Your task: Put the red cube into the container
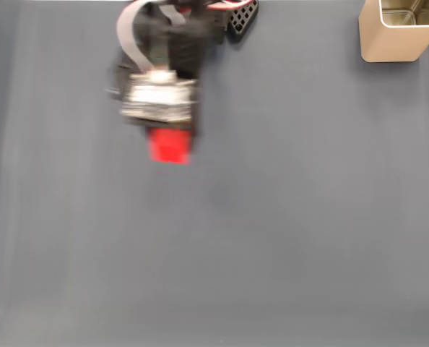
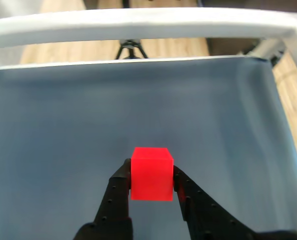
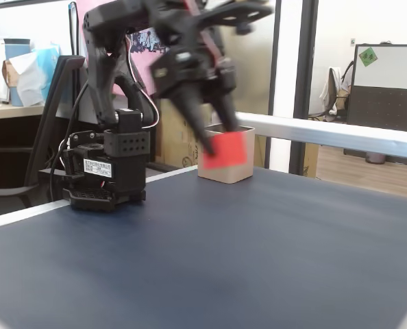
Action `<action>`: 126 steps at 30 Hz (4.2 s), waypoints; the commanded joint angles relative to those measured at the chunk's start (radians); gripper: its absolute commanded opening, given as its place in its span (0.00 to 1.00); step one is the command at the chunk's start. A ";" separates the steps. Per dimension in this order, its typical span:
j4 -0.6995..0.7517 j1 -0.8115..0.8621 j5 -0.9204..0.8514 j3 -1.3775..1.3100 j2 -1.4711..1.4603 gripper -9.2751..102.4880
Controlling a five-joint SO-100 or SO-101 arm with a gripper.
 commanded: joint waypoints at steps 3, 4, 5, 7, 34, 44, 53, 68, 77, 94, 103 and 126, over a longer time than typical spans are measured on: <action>0.081 -0.288 -0.009 -0.029 0.101 0.08; 0.097 -0.342 -0.002 -0.035 0.109 0.08; 0.115 -0.396 -0.002 -0.038 0.115 0.08; 0.156 -0.497 0.011 -0.055 0.120 0.08; 0.201 -1.385 0.155 -0.295 -0.173 0.08; 0.209 -1.499 0.189 -0.298 -0.201 0.08; 0.210 -1.546 0.225 -0.365 -0.275 0.08; 0.202 -1.554 0.270 -0.385 -0.291 0.11; 0.196 -1.552 0.252 -0.387 -0.290 0.12; 0.186 -1.562 0.256 -0.380 -0.281 0.28; 0.225 -1.559 0.268 -0.393 -0.281 0.35; 0.252 -1.562 0.281 -0.457 -0.322 0.40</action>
